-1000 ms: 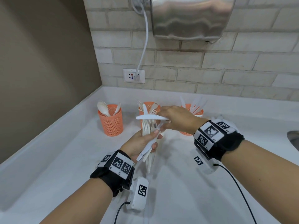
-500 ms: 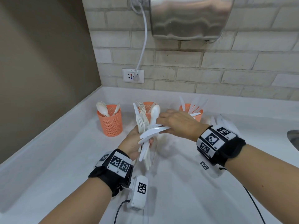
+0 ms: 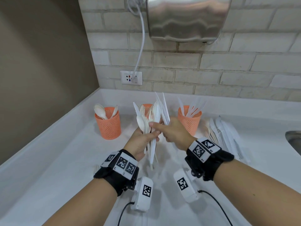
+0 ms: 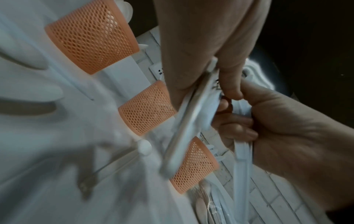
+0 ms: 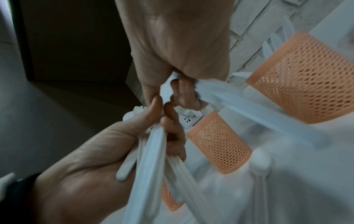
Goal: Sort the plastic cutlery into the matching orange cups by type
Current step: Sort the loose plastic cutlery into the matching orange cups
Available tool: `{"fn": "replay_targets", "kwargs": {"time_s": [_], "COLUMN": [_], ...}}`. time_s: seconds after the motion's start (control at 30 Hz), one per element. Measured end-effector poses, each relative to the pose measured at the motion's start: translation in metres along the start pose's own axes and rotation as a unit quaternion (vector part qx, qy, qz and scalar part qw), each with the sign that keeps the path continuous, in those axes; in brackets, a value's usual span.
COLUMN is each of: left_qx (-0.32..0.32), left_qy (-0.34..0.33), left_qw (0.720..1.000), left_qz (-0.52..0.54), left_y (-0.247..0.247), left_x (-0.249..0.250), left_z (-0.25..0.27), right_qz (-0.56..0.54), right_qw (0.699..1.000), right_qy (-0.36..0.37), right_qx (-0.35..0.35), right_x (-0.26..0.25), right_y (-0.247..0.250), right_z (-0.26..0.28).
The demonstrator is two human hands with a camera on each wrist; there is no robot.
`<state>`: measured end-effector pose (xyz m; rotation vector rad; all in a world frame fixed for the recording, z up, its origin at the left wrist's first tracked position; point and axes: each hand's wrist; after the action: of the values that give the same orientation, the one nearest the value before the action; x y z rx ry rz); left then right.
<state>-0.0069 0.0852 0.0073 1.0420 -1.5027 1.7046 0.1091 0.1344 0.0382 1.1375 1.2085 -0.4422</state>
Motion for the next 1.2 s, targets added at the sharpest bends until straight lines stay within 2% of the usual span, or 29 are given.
{"fn": "replay_targets", "kwargs": {"time_s": [0.2,0.33,0.43,0.6,0.7,0.8,0.87,0.93,1.0,1.1,1.2], "left_qx": [-0.002,-0.018,-0.011,0.003,0.008,0.060,0.090,0.097,0.080,0.029,-0.004], "left_qy": [0.013,0.028,0.024,-0.005,0.001,0.016,0.021,0.021,0.025,0.030,0.045], "left_qw": [1.000,0.998,0.998,1.000,1.000,0.998,0.996,0.995,0.996,0.997,0.996], "left_qz": [0.025,0.059,0.059,0.019,-0.002,-0.004,0.010,0.020,0.028,0.059,0.073], "left_y": [-0.006,-0.011,-0.013,-0.019,-0.019,-0.011,-0.004,0.001,0.003,0.004,0.002], "left_x": [-0.005,-0.003,-0.004,-0.011,-0.013,-0.014,-0.013,-0.011,-0.008,-0.004,-0.002], "left_z": [-0.003,-0.007,-0.014,-0.020,-0.023,-0.030,-0.034,-0.036,-0.036,-0.035,-0.034], "right_qz": [-0.075,-0.145,-0.183,-0.126,-0.122,-0.122,-0.116,-0.155,-0.155,-0.073,0.004], "right_qw": [0.994,0.986,0.979,0.987,0.985,0.987,0.986,0.978,0.971,0.959,0.955], "right_qy": [-0.077,-0.081,-0.086,-0.101,-0.115,-0.091,-0.081,-0.049,0.011,0.102,0.113], "right_qx": [0.009,-0.026,-0.018,0.020,0.030,0.045,0.091,0.133,0.181,0.255,0.275], "right_x": [0.010,0.018,0.022,0.027,0.029,0.029,0.026,0.016,0.004,-0.009,0.007], "right_y": [0.002,0.008,0.014,0.017,0.018,0.022,0.032,0.047,0.066,0.088,0.092], "right_z": [-0.010,-0.012,-0.014,-0.025,-0.028,-0.031,-0.038,-0.048,-0.057,-0.072,-0.089]}}
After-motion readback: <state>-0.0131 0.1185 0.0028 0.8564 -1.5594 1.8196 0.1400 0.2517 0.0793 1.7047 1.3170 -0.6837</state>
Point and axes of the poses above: each hand's wrist, its own z-axis away from the middle knuckle, its own y-axis out of the back of the hand, x = y × z, and after that the axes turned 14 degrees about z, right-handed
